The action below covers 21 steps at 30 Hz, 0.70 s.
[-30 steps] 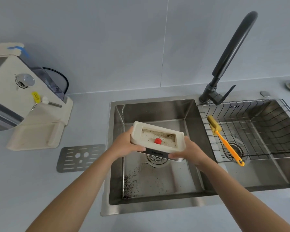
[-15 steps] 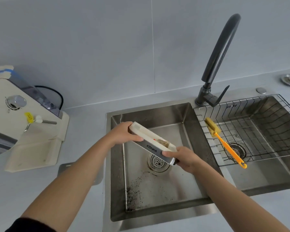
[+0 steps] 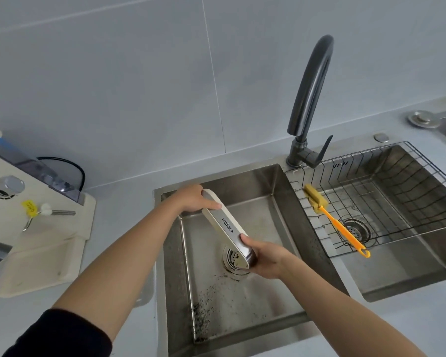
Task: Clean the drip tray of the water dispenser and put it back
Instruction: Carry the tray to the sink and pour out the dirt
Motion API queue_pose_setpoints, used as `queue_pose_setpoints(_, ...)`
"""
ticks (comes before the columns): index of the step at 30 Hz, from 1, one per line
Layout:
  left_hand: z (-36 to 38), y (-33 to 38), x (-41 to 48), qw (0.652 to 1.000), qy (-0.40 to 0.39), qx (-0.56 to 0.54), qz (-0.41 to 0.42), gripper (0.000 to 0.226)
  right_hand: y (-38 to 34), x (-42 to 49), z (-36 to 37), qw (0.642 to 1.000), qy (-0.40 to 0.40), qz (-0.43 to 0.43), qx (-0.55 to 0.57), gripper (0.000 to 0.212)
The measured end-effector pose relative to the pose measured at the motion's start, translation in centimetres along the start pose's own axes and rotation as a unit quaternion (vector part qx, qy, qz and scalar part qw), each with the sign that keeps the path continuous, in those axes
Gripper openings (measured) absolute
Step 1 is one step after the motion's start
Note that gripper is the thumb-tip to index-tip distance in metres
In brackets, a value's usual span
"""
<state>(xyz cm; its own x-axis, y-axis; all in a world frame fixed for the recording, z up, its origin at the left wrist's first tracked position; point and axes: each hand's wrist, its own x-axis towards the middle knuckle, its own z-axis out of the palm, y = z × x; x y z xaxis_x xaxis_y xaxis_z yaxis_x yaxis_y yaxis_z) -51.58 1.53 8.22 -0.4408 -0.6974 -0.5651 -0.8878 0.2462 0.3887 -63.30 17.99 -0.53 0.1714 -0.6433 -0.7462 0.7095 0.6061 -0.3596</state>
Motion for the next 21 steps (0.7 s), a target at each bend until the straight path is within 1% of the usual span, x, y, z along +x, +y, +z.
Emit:
queue_pose_setpoints(1, 0.3, -0.2, 0.1, 1.0, -0.005, 0.002, -0.007, 0.068, 0.1, 0.0, 0.0, 1.0, 0.008, 0.002, 0.002, 0.029)
queue_pose_setpoints(3, 0.7, -0.4, -0.1, 1.0, -0.002, 0.014, -0.018, 0.069, -0.1, -0.3, 0.1, 0.999, 0.034, 0.004, 0.003, 0.022)
queue_pose_setpoints(6, -0.1, 0.3, -0.3, 1.0, 0.018, 0.0, -0.002, 0.063, -1.2, -0.8, 0.5, 0.997, 0.067, -0.022, 0.0, 0.026)
queue_pose_setpoints(8, -0.8, 1.0, -0.7, 0.998, 0.055, -0.02, 0.026, 0.056, -1.9, -1.1, 0.4, 0.996, 0.069, -0.049, -0.011, 0.022)
queue_pose_setpoints(9, -0.7, 1.0, -0.7, 0.996, 0.069, -0.038, 0.035, 0.055, -1.9, -1.1, 0.2, 0.996, 0.068, -0.057, -0.014, 0.023)
queue_pose_setpoints(10, -0.3, 0.7, -0.8, 0.995, 0.071, -0.056, 0.039, 0.057, -1.7, -1.1, -0.1, 0.996, 0.069, -0.055, -0.023, 0.028)
queue_pose_setpoints(12, 2.1, -0.8, -1.1, 0.996, 0.043, -0.08, 0.016, 0.064, -0.4, -1.1, -1.0, 0.996, 0.074, -0.01, -0.039, 0.038)
queue_pose_setpoints(14, 5.0, -2.2, -1.7, 0.995, -0.011, -0.1, -0.024, 0.056, 0.8, -1.5, -1.5, 0.994, 0.089, 0.044, -0.051, 0.031)
queue_pose_setpoints(16, 5.7, -2.3, -2.1, 0.991, -0.029, -0.128, -0.024, 0.047, 0.7, -1.8, -1.8, 0.99, 0.108, 0.047, -0.081, 0.03)
queue_pose_setpoints(18, 4.6, -1.2, -2.2, 0.99, 0.009, -0.139, 0.0, 0.046, -0.6, -2.2, -1.6, 0.988, 0.12, 0.008, -0.1, 0.023)
queue_pose_setpoints(20, 3.3, -0.4, -2.0, 0.986, 0.073, -0.147, 0.015, 0.051, -1.9, -2.6, -1.2, 0.987, 0.123, -0.039, -0.1, 0.015)
queue_pose_setpoints(21, 3.2, -0.3, -1.9, 0.985, 0.085, -0.152, 0.018, 0.053, -2.1, -2.5, -1.3, 0.986, 0.121, -0.049, -0.103, 0.015)
